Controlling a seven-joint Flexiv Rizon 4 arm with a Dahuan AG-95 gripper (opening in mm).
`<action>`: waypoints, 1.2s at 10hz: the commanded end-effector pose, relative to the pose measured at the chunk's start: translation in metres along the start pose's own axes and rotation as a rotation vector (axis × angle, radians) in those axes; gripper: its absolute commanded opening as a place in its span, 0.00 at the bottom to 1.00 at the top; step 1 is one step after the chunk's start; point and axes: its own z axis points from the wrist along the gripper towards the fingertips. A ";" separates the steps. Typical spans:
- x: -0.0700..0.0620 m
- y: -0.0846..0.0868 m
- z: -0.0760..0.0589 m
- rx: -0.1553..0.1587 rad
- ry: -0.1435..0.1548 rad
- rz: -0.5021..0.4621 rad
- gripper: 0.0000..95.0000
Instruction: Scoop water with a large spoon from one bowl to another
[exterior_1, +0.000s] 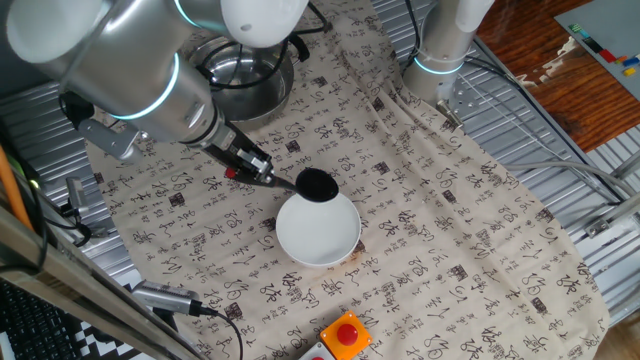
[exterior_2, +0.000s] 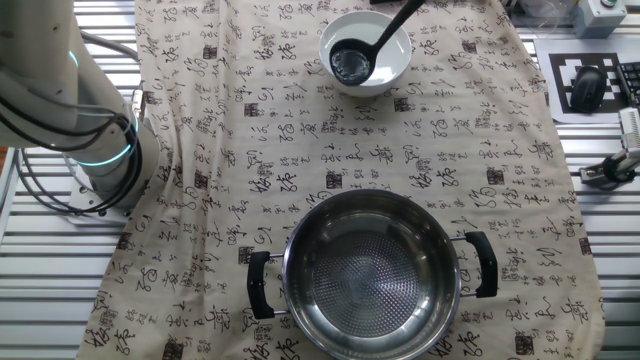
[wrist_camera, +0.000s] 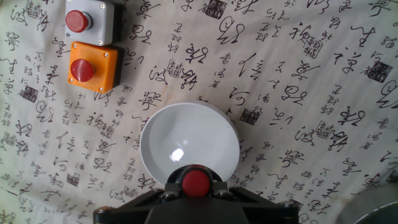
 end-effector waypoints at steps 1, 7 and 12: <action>0.001 -0.002 0.000 0.002 0.004 -0.008 0.00; 0.009 -0.019 0.000 0.007 0.009 -0.042 0.00; 0.013 -0.036 -0.002 0.014 0.017 -0.075 0.00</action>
